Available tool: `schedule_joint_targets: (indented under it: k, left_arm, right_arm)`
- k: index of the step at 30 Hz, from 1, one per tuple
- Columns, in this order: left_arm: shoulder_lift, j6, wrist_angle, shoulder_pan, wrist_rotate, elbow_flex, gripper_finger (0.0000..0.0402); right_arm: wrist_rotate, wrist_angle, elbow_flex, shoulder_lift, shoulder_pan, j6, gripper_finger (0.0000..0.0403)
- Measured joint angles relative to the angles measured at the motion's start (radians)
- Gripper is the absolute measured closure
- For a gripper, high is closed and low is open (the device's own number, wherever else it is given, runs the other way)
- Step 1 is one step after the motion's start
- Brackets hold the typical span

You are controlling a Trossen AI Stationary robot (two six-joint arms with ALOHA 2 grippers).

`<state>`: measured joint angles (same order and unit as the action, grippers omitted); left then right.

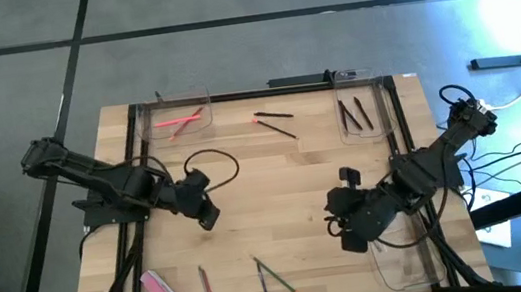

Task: Sort crayons/erasers/pens/pencils in bins
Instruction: Put the green pencil into the top left transparent bin

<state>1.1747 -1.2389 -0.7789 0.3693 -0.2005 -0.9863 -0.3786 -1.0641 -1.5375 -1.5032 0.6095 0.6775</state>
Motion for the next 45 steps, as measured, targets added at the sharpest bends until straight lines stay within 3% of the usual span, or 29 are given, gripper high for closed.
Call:
schedule_joint_targets:
  k: [6,13,20,25,34,40,45]
  left_arm:
    - [0.064,-0.095,0.005,0.027,0.007,0.000,0.0303]
    - [0.079,-0.092,0.008,0.083,0.017,0.000,0.0303]
    - [0.076,-0.005,0.016,0.126,-0.042,0.000,0.0303]
    - [0.076,0.157,0.107,0.178,-0.071,0.000,0.0303]
    - [0.076,0.255,0.216,0.258,-0.262,0.000,0.0303]
    - [0.076,0.255,0.218,0.269,-0.290,0.000,0.0303]
    - [0.076,0.259,0.219,0.269,-0.291,0.000,0.0303]
  right_arm:
    - [0.072,0.075,0.000,0.000,-0.054,0.025,0.0303]
    - [0.129,0.142,0.000,-0.037,-0.065,0.051,0.0303]
    - [0.191,0.167,0.000,-0.167,-0.065,0.129,0.0303]
    - [0.254,0.202,0.000,-0.246,-0.065,0.162,0.0303]
    - [0.258,0.343,0.000,-0.351,-0.048,0.181,0.0303]
    - [0.257,0.430,0.000,-0.422,0.007,0.188,0.0303]
    - [0.176,0.450,0.000,-0.463,0.046,0.287,0.0303]
